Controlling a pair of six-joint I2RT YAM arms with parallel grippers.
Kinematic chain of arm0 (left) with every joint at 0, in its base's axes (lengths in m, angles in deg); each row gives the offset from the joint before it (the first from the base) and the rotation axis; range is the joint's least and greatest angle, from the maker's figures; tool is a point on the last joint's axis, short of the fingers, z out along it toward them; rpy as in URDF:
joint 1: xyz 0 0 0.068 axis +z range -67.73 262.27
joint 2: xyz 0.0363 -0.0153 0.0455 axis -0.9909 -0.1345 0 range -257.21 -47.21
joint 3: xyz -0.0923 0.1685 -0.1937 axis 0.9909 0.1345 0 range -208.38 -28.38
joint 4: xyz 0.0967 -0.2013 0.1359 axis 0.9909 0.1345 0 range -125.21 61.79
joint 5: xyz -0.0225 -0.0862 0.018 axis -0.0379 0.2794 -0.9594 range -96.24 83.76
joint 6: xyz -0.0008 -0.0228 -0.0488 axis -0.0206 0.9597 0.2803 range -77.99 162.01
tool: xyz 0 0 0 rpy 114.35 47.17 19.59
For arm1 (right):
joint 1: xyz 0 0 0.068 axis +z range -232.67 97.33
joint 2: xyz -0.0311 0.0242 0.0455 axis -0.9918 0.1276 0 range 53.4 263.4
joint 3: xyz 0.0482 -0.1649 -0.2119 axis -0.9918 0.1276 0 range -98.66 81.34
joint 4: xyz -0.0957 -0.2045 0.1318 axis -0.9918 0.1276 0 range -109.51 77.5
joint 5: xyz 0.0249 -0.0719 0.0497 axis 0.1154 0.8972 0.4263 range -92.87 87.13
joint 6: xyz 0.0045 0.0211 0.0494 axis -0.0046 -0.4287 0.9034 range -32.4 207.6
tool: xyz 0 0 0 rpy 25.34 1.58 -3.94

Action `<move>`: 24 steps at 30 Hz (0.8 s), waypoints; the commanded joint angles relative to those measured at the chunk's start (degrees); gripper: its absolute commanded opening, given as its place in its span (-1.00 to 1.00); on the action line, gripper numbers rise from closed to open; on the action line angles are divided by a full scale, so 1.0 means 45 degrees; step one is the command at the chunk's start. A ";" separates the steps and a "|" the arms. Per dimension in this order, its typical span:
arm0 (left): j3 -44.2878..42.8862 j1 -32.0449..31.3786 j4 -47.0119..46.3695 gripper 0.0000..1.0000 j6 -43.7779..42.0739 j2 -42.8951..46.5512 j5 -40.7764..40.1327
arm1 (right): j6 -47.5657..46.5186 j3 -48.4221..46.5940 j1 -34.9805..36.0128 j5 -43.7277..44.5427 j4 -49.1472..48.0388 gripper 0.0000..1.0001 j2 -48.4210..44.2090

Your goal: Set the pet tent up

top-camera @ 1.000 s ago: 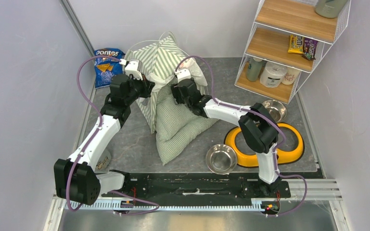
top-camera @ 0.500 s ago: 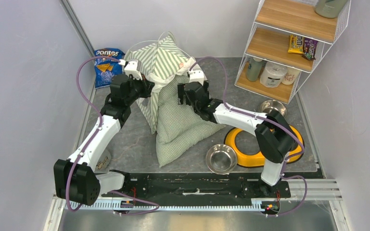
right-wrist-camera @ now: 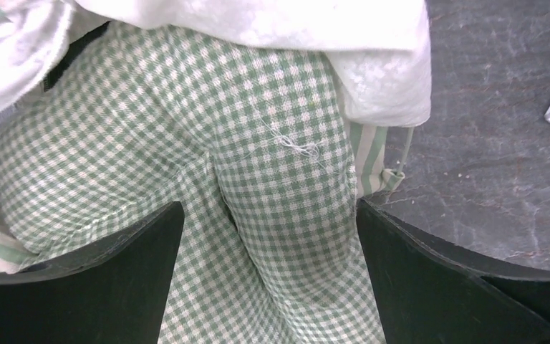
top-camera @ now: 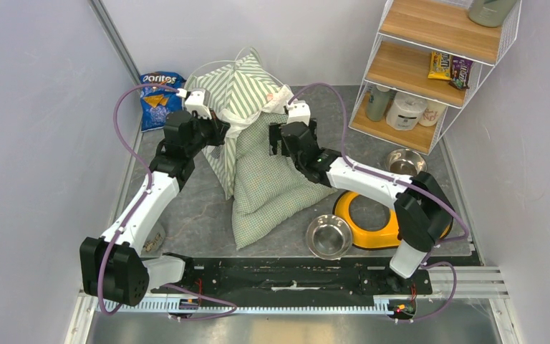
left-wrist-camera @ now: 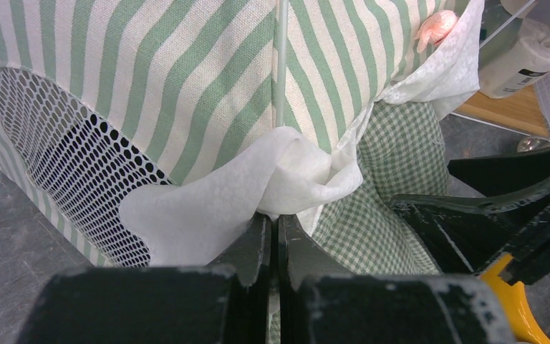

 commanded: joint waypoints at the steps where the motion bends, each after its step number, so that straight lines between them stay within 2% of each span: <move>1: -0.0035 -0.0096 0.0954 -0.96 0.0658 -0.0054 -0.0068 | -0.1102 -0.0702 -0.0133 -0.0460 0.0477 0.94 -0.0738; 6: -0.0111 -0.0096 0.1013 -0.96 0.0532 -0.0095 -0.0005 | -0.1703 -0.0998 -0.0178 -0.1322 0.1505 0.94 -0.1423; 12: -0.0199 -0.0096 0.1028 -0.96 0.0367 -0.0156 0.0079 | -0.1530 -0.0197 0.0359 -0.4537 0.2175 0.94 -0.2182; 16: -0.0180 -0.0096 0.1130 -0.96 0.0274 -0.0122 0.0021 | -0.1852 0.0243 0.1348 -0.4782 0.2299 0.94 -0.1573; 24: -0.0160 -0.0096 0.1247 -0.96 0.0235 -0.0122 0.0039 | -0.1248 0.1048 0.1463 -0.4921 0.1627 0.94 0.0162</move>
